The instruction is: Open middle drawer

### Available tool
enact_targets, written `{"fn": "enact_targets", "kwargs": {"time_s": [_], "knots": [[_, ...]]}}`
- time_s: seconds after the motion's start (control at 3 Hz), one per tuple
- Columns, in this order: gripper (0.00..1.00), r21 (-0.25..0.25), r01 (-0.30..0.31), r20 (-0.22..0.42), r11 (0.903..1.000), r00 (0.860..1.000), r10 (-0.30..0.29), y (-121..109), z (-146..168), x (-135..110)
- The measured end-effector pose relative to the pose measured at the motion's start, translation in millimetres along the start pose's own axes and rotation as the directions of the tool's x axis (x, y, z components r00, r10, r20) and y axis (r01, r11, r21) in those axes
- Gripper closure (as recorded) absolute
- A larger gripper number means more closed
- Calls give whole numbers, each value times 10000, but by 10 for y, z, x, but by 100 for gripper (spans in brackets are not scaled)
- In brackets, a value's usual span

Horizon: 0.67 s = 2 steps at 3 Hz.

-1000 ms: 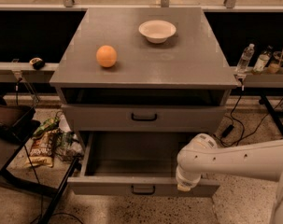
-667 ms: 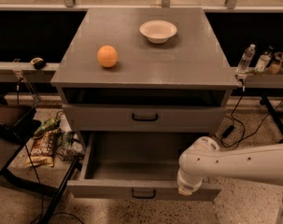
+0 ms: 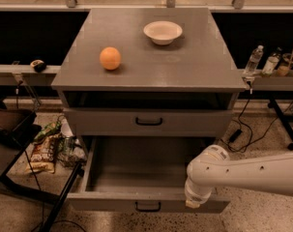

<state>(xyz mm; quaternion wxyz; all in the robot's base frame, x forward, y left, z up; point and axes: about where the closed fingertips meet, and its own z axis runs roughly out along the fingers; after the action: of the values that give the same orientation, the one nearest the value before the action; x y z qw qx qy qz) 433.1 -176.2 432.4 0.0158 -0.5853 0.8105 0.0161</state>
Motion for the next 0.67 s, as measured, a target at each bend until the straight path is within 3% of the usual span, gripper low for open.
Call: {"fn": "enact_targets", "kwargs": {"time_s": [0.33,0.67], "knots": [[100,-2,-1,-1,10000,10000,1,1,-29,-2],[100,-575,-267,-152,9980,9995,259,316,15,182]]}}
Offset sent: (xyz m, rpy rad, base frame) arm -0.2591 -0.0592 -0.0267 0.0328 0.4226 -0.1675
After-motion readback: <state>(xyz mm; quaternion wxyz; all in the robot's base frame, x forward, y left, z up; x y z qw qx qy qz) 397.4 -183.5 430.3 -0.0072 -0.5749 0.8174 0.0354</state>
